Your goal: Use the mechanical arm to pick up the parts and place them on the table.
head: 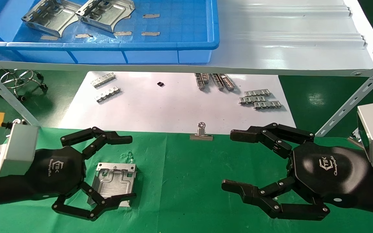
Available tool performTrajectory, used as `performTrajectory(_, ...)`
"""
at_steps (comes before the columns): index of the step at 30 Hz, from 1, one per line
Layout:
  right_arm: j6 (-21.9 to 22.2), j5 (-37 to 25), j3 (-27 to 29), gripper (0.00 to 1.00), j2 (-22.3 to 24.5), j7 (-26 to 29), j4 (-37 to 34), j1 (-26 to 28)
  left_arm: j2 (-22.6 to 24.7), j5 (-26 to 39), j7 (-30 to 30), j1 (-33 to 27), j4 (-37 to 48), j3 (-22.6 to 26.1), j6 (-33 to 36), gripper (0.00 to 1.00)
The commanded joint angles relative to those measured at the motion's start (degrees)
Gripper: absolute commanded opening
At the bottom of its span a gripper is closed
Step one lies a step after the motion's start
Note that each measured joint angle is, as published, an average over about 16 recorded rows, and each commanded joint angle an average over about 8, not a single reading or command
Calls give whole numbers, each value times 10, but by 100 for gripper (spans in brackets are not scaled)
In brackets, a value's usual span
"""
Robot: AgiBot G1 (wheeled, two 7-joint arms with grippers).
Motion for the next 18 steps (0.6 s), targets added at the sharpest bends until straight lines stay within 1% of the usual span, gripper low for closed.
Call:
performTrajectory(1, 0, 0, 0, 100, 0, 0, 0, 0, -1, -3, -14, 8, -10, -12, 2, 100)
performTrajectory(18, 0, 0, 0, 100, 0, 0, 0, 0, -9, -29, -136, 75, -94, -112, 16, 100)
